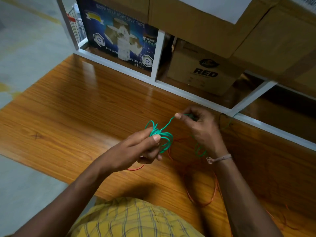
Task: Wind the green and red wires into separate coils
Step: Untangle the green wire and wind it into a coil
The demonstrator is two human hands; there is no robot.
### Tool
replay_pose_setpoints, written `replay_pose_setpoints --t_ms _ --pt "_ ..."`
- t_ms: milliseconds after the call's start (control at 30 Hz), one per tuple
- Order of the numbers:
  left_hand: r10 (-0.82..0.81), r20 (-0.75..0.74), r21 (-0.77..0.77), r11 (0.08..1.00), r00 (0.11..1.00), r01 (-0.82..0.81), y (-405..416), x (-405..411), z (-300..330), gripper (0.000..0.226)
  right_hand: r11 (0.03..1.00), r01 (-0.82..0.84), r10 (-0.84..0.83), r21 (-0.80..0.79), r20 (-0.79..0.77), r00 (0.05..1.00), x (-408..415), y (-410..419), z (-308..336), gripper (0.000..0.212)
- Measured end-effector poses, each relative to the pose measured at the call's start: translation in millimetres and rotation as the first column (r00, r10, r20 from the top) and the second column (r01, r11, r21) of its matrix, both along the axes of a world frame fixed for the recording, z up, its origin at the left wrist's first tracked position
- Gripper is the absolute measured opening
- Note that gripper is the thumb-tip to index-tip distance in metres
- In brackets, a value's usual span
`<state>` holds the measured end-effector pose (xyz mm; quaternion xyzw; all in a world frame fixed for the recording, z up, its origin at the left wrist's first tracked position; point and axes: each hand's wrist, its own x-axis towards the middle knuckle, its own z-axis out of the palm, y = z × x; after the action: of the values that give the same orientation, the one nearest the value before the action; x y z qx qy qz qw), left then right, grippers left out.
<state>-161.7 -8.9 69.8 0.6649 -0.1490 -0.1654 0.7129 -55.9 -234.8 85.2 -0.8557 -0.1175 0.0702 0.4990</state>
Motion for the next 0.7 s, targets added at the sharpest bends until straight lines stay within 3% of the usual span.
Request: replay_pose_setpoints --t_ms 67,133,267,333,400,467,533,600,700 --pt "0.042 -0.117 -0.321 0.944 0.992 -0.078 -3.6 2.2 6.3 0.023 0.994 -0.042 0.041 -0.103 -0.018 0.999 -6.0 4.0 -13.7 0.036" --pt "0.106 -0.217 -0.536 0.818 0.970 -0.209 -3.0 7.3 10.1 0.026 0.972 -0.136 0.129 -0.193 -0.047 0.990 -16.6 9.4 -23.8 0.045" --pt "0.251 -0.286 -0.660 0.648 0.925 -0.380 0.0 16.5 22.5 0.033 0.914 -0.341 0.267 -0.219 -0.307 0.913 -43.7 17.8 -27.4 0.030" --pt "0.296 -0.265 -0.628 0.669 0.918 -0.397 1.7 21.8 23.0 0.047 0.859 -0.481 0.364 -0.174 -0.455 0.813 -56.0 20.4 -23.5 0.014" --pt "0.395 -0.148 -0.420 0.805 0.907 -0.419 5.8 26.4 13.9 0.047 0.783 -0.610 0.471 -0.121 -0.525 0.709 -65.5 21.3 -13.5 0.011" --pt "0.477 0.134 -0.006 0.877 0.869 -0.481 11.3 27.9 -0.6 0.039 0.697 -0.711 0.575 -0.086 -0.526 0.627 -70.5 21.4 -0.8 0.021" --pt "0.379 0.362 0.289 0.823 0.852 -0.489 15.4 28.0 -14.7 0.036 0.667 -0.743 0.610 -0.061 -0.528 0.591 -71.5 19.7 12.4 0.026" --pt "0.228 0.397 0.487 0.768 0.889 -0.415 13.7 25.4 -20.4 0.041 0.701 -0.712 0.593 -0.044 -0.520 0.615 -65.9 14.7 25.4 0.025" --pt "0.048 0.434 0.711 0.596 0.900 -0.375 10.7 20.5 -26.2 0.069 0.774 -0.629 0.532 -0.070 -0.465 0.707 -50.8 2.6 43.1 0.016"
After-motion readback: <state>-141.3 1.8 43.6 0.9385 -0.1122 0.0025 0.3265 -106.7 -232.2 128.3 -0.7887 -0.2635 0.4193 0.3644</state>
